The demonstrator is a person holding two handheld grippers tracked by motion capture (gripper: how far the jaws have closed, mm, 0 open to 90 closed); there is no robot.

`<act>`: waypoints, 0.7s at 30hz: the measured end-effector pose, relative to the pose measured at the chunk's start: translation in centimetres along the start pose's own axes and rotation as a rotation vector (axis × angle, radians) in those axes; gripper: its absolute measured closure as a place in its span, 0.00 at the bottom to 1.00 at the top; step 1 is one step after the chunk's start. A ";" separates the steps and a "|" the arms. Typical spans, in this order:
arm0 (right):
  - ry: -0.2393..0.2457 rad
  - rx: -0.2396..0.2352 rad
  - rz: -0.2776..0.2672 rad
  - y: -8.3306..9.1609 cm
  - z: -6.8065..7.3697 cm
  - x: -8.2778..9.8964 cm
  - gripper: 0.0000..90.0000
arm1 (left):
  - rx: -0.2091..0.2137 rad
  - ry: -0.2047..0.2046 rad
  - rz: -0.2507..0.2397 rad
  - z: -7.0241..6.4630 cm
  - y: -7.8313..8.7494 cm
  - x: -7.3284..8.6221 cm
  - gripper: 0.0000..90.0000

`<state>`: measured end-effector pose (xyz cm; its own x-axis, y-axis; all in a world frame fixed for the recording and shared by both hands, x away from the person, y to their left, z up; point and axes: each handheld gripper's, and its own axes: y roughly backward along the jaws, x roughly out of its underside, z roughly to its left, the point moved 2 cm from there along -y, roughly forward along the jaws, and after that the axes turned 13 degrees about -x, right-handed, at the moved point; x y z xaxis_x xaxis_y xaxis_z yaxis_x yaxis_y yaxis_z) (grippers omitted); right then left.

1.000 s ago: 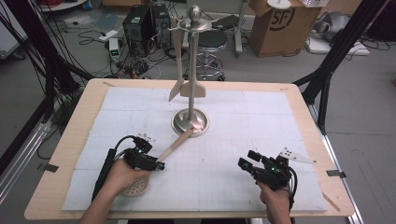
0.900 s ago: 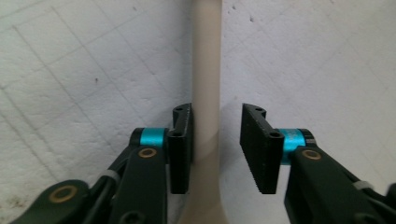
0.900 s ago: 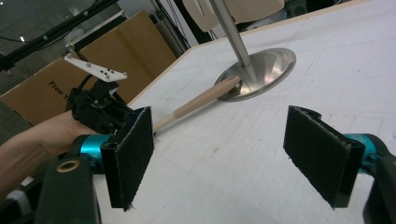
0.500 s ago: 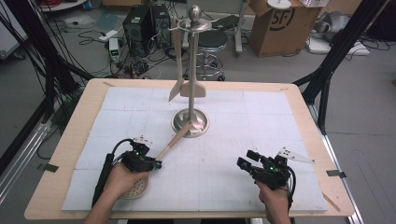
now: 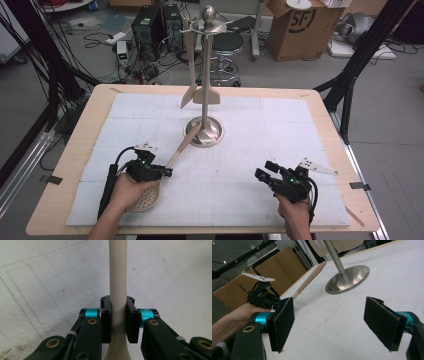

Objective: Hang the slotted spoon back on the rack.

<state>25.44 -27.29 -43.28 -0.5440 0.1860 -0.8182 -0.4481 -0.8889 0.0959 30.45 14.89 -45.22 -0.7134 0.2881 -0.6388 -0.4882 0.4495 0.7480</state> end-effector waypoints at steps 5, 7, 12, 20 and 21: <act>0.001 -0.001 0.003 -0.1 0.0 0.0 0.26 | 0.051 0.036 -0.068 0.0 1.3 -0.4 0.87; -0.002 -0.001 0.004 -0.2 0.0 0.1 0.26 | 0.068 0.050 -0.099 -0.1 1.7 -0.6 0.87; -0.003 0.002 0.005 -0.2 0.0 0.1 0.26 | 0.104 0.060 -0.179 -0.6 3.2 -1.3 0.87; -0.003 0.002 0.008 -0.2 -0.1 0.1 0.26 | 0.139 0.049 -0.270 -1.8 5.5 -3.3 0.87; -0.002 0.003 0.009 -0.2 -0.1 0.2 0.26 | 0.138 0.052 -0.288 -1.9 5.8 -3.5 0.87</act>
<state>25.51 -27.09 -43.47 -0.5494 0.1788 -0.8162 -0.4450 -0.8894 0.1047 29.16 14.88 -38.29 -0.5821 0.0903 -0.8081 -0.6034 0.6181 0.5038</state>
